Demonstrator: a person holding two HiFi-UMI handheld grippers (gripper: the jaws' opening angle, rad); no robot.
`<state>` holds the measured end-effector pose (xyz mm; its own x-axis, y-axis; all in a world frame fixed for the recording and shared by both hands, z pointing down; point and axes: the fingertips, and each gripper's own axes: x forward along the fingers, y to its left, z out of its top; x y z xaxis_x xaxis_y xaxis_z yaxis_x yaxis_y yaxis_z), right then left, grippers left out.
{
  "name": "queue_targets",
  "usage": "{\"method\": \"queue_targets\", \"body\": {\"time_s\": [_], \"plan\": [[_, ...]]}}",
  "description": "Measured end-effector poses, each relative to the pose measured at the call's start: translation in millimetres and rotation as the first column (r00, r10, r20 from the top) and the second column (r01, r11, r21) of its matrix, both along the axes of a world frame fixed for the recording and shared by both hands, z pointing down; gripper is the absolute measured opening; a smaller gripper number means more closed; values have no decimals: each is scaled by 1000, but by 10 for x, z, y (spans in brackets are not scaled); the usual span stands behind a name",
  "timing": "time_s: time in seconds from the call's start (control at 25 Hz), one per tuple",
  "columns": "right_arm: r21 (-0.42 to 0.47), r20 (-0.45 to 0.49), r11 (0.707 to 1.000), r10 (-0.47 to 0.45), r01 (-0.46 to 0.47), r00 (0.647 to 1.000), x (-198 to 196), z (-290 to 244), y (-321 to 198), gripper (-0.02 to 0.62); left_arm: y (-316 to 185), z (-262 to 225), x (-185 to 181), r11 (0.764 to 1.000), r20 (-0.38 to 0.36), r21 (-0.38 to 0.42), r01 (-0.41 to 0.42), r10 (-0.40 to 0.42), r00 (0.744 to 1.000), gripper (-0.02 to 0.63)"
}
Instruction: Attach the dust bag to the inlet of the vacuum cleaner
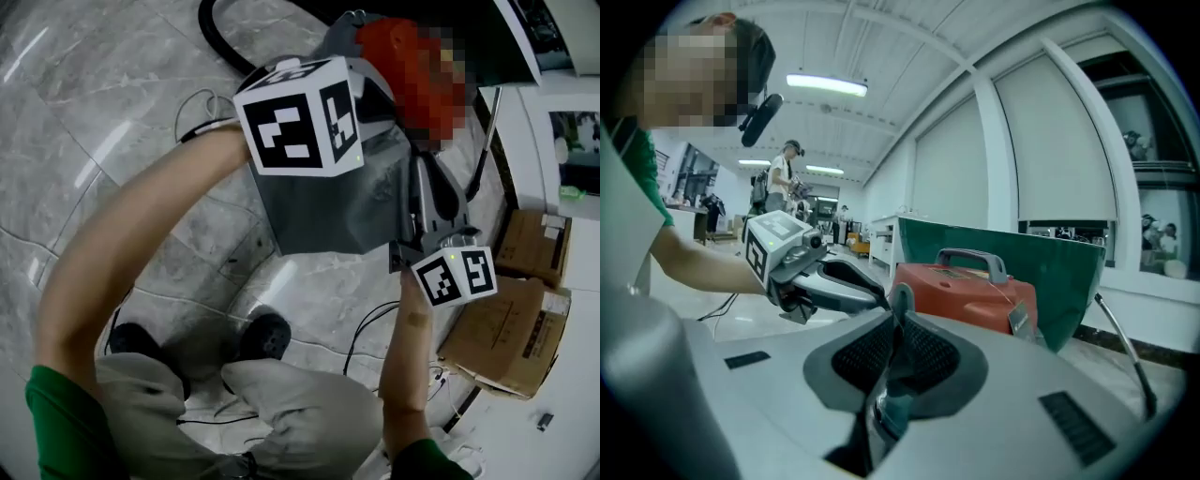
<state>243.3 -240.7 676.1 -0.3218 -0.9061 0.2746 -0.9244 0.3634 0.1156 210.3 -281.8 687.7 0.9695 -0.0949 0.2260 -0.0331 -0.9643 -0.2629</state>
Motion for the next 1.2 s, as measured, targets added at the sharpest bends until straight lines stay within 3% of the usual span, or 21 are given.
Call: {"method": "queue_targets", "body": {"time_s": [0.16,0.28,0.56,0.76,0.92,1.04,1.2], "plan": [[-107,-63,992,58,-65,996,4,-79,117,29,39,32,-44,994,40,-65,88,-85,996,44],[-193,-83,978,63,-78,995,-33,-209,253,29,58,-114,-147,988,76,-70,138,-133,988,43],[-305,-78,941,128,-146,989,-266,-1010,522,29,279,-906,-550,966,105,-214,144,-124,987,41],[-314,-45,937,149,-155,988,-645,-2034,641,28,500,-1816,-992,942,127,-290,170,-138,982,21],[-297,-2,948,121,-116,993,-1051,-2997,720,18,604,-2807,-1374,933,120,-302,196,-167,979,6],[-273,-4,957,106,-103,994,-1344,-3755,843,9,735,-3573,-1668,912,108,-349,214,-188,976,5],[-263,85,962,96,-71,992,-1701,-4648,1028,8,988,-4498,-2042,900,93,-375,223,-202,975,5]]}}
